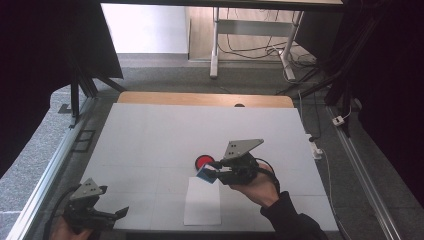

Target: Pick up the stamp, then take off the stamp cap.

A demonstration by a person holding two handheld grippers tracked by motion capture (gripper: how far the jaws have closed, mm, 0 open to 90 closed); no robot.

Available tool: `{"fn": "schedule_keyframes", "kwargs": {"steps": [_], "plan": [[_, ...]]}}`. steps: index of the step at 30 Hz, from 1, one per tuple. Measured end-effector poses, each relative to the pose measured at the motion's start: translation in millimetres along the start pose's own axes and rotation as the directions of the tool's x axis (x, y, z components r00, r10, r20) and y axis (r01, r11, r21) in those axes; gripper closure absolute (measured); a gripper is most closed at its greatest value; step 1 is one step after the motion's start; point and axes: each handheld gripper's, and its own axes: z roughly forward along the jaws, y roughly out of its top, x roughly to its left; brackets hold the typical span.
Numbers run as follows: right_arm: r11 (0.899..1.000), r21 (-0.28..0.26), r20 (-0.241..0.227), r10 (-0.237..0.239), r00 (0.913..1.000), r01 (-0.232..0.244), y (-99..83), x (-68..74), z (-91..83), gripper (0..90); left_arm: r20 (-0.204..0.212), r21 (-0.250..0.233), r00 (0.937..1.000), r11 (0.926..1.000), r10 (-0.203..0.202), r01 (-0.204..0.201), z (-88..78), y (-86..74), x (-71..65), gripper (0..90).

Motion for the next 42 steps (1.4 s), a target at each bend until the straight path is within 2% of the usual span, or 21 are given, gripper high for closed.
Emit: {"fn": "schedule_keyframes", "kwargs": {"steps": [5, 7, 10, 15, 18, 23, 25, 27, 30, 35, 39, 42], "plan": [[1.000, 0.012, -0.001, -0.014, 0.9999, 0.014, -0.8, 1.1, -1.3, 71.6, 0.018, -0.006, 0.9998, 1.0000, -0.007, 0.007, -0.7, 0.0, 0.9, 0.0], [1.000, 0.009, -0.003, -0.014, 0.9999, 0.014, -0.5, 1.0, -2.0, 71.7, 0.045, -0.004, 0.9989, 0.9999, -0.012, 0.013, -0.6, 0.5, 2.3, 0.0], [1.000, 0.005, -0.003, -0.005, 1.0000, 0.005, 0.0, 1.0, -2.9, 71.6, 0.084, -0.008, 0.9965, 1.0000, 0.001, 0.000, 0.4, 2.5, 3.0, 0.0], [1.000, -0.009, -0.010, 0.001, 1.0000, -0.001, 0.5, 1.6, -5.7, 71.6, 0.105, -0.037, 0.9919, 0.9970, 0.071, -0.068, 3.7, 7.9, 0.6, 0.0], [1.000, -0.017, -0.013, 0.001, 0.9999, -0.002, 1.0, 1.7, -7.9, 71.6, 0.124, -0.035, 0.9889, 0.9964, 0.081, -0.077, 7.2, 12.9, -0.8, 0.0], [1.000, -0.023, -0.017, 0.000, 0.9999, -0.001, 1.4, 2.4, -9.9, 71.6, 0.142, -0.056, 0.9819, 0.9914, 0.125, -0.118, 11.4, 21.9, -6.5, 0.0], [1.000, -0.023, -0.022, -0.004, 0.9998, 0.003, 1.8, 2.8, -10.6, 71.6, 0.150, -0.061, 0.9813, 0.9918, 0.120, -0.112, 13.3, 24.0, -8.2, 0.0], [1.000, -0.026, -0.022, -0.004, 0.9997, 0.003, 2.2, 3.4, -10.6, 71.6, 0.177, -0.064, 0.9764, 0.9915, 0.123, -0.113, 15.3, 26.6, -8.4, 0.0], [1.000, -0.028, -0.025, -0.008, 0.9996, 0.008, 2.9, 4.5, -11.0, 71.6, 0.196, -0.060, 0.9722, 0.9912, 0.127, -0.118, 18.7, 31.0, -9.3, 0.0], [1.000, -0.026, -0.032, -0.015, 0.9994, 0.014, 4.0, 5.1, -11.1, 71.6, 0.260, -0.090, 0.9553, 0.9885, 0.141, -0.121, 26.6, 39.8, -8.4, 0.0], [1.000, -0.029, -0.035, -0.008, 0.9993, 0.007, 4.5, 4.4, -11.5, 71.7, 0.276, -0.106, 0.9457, 0.9835, 0.171, -0.147, 33.2, 47.9, -11.2, 0.0], [0.999, -0.037, -0.040, -0.005, 0.9992, 0.004, 4.9, 4.5, -11.5, 71.6, 0.292, -0.121, 0.9393, 0.9811, 0.181, -0.151, 37.6, 54.7, -13.6, 0.0]]}}
